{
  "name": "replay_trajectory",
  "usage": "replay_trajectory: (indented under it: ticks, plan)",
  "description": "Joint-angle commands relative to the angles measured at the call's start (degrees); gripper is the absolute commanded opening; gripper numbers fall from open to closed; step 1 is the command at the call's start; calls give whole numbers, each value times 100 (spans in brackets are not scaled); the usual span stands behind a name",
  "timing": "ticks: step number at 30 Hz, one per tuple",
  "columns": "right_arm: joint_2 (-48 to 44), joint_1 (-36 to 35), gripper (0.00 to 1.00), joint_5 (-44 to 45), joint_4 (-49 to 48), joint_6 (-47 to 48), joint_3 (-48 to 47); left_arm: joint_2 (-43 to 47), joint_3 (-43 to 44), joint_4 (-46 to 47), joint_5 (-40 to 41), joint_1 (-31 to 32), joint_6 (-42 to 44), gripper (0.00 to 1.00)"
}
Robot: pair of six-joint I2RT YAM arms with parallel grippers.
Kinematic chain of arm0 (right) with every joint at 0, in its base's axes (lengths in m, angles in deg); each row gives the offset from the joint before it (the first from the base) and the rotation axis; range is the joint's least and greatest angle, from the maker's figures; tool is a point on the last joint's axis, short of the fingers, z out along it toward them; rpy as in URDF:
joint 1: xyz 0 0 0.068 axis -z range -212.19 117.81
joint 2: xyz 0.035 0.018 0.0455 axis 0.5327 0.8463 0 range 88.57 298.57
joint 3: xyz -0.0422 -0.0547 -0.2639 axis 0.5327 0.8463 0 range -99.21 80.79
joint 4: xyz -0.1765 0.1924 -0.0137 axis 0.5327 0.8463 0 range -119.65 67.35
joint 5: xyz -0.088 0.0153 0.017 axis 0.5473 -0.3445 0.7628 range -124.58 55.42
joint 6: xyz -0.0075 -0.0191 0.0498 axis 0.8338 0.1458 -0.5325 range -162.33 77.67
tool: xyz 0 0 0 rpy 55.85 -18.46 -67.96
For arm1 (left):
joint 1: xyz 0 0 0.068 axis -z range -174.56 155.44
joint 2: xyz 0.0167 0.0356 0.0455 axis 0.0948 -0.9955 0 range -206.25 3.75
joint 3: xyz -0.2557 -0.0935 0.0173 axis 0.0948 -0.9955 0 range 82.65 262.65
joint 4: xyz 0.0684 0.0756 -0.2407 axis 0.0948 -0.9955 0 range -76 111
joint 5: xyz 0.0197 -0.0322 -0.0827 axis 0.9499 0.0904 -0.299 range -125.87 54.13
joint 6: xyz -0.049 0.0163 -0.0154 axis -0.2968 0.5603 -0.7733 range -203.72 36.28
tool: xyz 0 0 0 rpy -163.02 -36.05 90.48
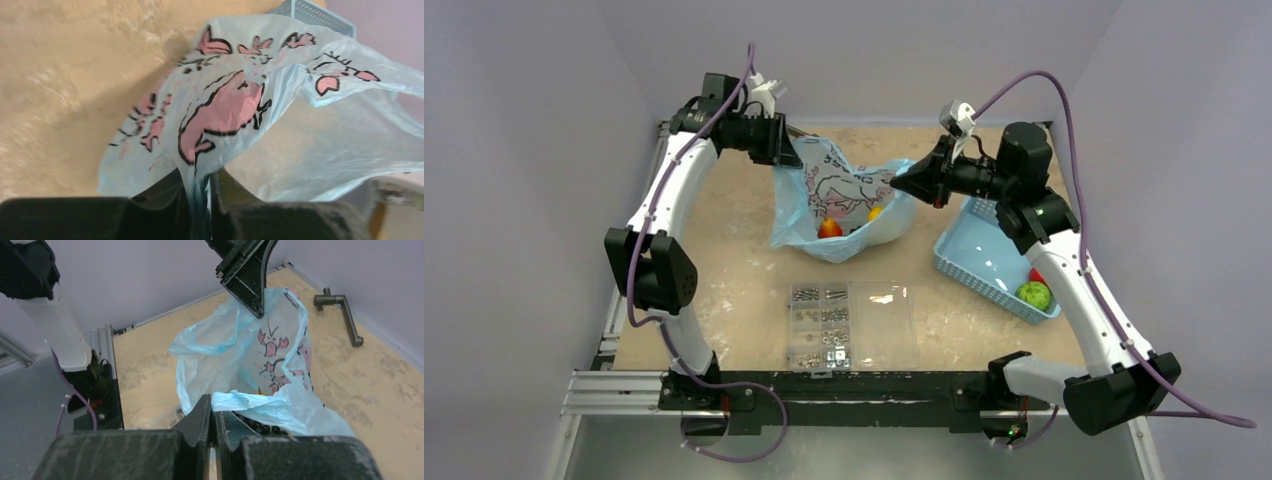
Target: Place the fake fruits into the plastic bag and tie a complex knot
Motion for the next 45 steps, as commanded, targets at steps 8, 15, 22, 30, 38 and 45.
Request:
replay_trajectory:
  ticks: [8,15,22,30,38,45]
  plan:
    - [8,-77,0,195,-1307,-976,664,1025,65,-439,-237,-525,1604,100]
    - [39,-107,0,270,-1483,-1213,656,4093,-3400,1689,-82,-410,343,97]
    - [46,-180,0,281,-1403,-1222,674,3762,-3058,985,684,1091,1580,53]
    - [12,-189,0,331,-1282,-1059,628,2805,-2599,657,2431,2043,2180,53]
    - [41,-189,0,430,-1215,-1032,545,2152,-2623,509,3137,2174,2024,48]
    - [81,-190,0,545,-1236,-1015,425,2312,-2906,858,2135,2118,1718,40]
